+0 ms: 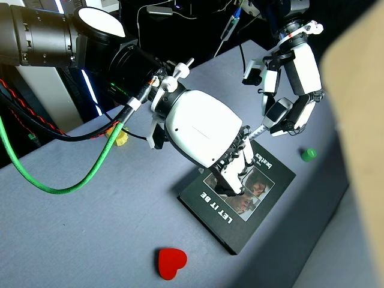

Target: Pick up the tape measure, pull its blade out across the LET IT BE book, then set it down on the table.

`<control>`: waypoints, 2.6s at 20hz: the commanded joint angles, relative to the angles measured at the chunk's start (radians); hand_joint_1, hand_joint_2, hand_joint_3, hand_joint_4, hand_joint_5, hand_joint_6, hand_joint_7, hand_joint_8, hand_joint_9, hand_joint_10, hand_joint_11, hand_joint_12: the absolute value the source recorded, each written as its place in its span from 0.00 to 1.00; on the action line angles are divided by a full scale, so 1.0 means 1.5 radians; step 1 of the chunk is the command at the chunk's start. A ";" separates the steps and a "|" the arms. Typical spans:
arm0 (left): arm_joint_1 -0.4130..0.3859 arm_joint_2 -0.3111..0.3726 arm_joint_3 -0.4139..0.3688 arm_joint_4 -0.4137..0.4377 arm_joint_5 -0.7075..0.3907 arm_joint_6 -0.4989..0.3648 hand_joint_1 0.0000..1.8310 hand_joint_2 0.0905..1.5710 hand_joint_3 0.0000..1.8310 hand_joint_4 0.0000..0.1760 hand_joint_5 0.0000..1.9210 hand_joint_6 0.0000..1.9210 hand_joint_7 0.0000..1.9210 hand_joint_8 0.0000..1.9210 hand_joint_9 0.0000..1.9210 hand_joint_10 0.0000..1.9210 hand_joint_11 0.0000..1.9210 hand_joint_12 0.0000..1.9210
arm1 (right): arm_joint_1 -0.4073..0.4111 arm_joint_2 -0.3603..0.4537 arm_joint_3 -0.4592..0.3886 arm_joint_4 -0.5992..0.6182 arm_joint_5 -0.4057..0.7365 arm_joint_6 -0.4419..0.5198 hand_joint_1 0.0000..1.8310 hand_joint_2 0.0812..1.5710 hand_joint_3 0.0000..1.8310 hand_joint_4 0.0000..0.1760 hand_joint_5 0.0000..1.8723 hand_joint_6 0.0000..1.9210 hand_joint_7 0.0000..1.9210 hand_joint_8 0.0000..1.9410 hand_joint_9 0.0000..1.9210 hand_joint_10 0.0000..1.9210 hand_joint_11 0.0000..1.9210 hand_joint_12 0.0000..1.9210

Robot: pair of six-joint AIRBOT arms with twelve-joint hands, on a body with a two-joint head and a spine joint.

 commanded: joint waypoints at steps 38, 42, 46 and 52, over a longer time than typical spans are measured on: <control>-0.007 0.005 0.011 0.045 0.013 -0.023 0.75 0.69 0.00 0.00 0.51 0.45 0.47 0.52 0.53 0.60 0.56 0.44 | -0.004 0.208 -0.081 -0.080 0.045 0.004 0.64 0.76 0.00 0.00 0.38 0.71 0.47 0.59 0.41 0.41 0.27 0.74; -0.007 0.005 0.014 0.046 0.017 -0.023 0.75 0.69 0.00 0.00 0.52 0.44 0.47 0.53 0.53 0.60 0.56 0.44 | -0.009 0.223 -0.081 -0.080 0.051 0.007 0.64 0.76 0.00 0.00 0.38 0.71 0.47 0.59 0.41 0.41 0.28 0.74; -0.008 0.005 0.013 0.046 0.017 -0.024 0.75 0.69 0.00 0.00 0.52 0.44 0.47 0.53 0.53 0.60 0.56 0.44 | -0.015 0.234 -0.080 -0.080 0.053 0.009 0.64 0.76 0.00 0.00 0.39 0.71 0.46 0.59 0.41 0.41 0.27 0.74; -0.008 0.006 0.014 0.046 0.017 -0.024 0.75 0.69 0.00 0.00 0.52 0.44 0.47 0.53 0.53 0.60 0.56 0.44 | -0.015 0.257 -0.080 -0.081 0.065 0.010 0.64 0.76 0.00 0.00 0.38 0.71 0.47 0.59 0.41 0.42 0.28 0.74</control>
